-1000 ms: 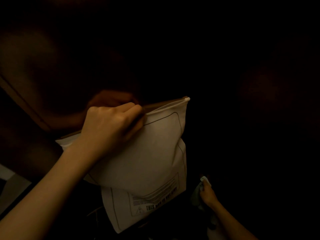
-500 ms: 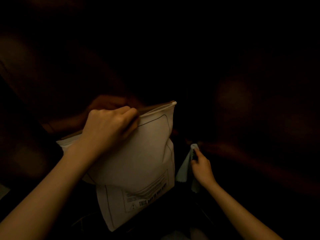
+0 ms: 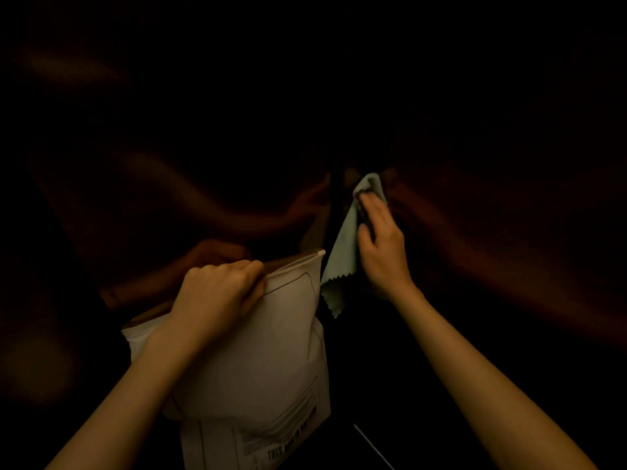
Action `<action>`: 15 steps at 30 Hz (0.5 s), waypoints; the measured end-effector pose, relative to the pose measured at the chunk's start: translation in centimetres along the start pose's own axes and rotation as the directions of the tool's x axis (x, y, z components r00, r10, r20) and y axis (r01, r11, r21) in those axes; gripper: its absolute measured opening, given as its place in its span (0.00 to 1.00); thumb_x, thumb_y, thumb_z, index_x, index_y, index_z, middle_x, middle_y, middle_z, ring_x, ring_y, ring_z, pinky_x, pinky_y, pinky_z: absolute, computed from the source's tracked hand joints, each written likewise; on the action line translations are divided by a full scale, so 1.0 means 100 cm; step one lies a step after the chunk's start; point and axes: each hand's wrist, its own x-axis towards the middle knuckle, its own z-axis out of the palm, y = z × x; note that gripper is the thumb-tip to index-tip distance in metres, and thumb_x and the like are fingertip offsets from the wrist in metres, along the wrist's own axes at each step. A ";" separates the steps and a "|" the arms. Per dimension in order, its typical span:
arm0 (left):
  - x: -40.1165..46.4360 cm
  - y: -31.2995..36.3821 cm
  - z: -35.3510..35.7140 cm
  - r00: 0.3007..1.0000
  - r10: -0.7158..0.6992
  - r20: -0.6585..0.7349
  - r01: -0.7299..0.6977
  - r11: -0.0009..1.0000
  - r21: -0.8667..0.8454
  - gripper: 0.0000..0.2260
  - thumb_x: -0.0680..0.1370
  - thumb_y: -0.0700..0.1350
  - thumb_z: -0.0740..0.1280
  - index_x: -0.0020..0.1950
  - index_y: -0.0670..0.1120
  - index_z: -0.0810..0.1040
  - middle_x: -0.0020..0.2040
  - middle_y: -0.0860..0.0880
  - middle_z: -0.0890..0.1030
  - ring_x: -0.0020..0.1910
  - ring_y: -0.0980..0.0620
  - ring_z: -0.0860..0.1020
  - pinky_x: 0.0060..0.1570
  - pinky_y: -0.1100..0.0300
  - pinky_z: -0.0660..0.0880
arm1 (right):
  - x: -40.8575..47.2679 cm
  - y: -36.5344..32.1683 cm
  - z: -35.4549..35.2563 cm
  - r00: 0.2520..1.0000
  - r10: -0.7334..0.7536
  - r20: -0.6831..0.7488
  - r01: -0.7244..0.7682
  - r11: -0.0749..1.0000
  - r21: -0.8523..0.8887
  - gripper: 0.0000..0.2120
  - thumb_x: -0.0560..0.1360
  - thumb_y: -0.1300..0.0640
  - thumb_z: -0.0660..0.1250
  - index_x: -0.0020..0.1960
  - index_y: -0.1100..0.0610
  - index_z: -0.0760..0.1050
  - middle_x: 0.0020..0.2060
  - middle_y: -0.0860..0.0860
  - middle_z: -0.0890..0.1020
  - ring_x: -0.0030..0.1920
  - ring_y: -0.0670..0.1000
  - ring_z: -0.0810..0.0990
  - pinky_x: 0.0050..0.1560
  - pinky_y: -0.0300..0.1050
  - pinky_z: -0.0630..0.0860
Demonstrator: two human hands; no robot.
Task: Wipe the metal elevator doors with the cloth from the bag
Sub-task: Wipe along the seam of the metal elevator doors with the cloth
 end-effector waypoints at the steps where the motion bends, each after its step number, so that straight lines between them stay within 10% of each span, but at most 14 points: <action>1: 0.001 0.001 0.000 1.000 -0.004 0.004 0.004 1.000 0.002 0.14 0.75 0.52 0.54 0.36 0.48 0.75 0.30 0.50 0.76 0.21 0.47 0.72 0.25 0.68 0.50 | -0.009 0.011 0.005 0.999 -0.038 0.034 0.040 0.997 -0.063 0.22 0.79 0.64 0.57 0.73 0.55 0.61 0.73 0.51 0.62 0.70 0.43 0.58 0.66 0.26 0.52; 7: 0.006 0.003 -0.003 1.000 -0.028 -0.009 0.028 0.999 0.044 0.13 0.75 0.52 0.54 0.35 0.50 0.72 0.29 0.50 0.76 0.22 0.48 0.73 0.21 0.63 0.57 | -0.053 0.040 0.017 0.980 0.019 0.200 0.014 0.987 -0.162 0.24 0.81 0.58 0.54 0.75 0.53 0.54 0.74 0.44 0.53 0.70 0.39 0.51 0.67 0.32 0.56; 15: 0.035 0.015 -0.038 0.985 -0.084 0.149 0.069 0.992 0.101 0.10 0.83 0.52 0.48 0.56 0.51 0.66 0.53 0.52 0.74 0.46 0.50 0.76 0.37 0.58 0.63 | 0.014 -0.017 -0.008 0.986 -0.009 0.165 0.032 0.989 -0.141 0.26 0.80 0.58 0.54 0.76 0.53 0.50 0.76 0.47 0.50 0.74 0.46 0.53 0.64 0.35 0.58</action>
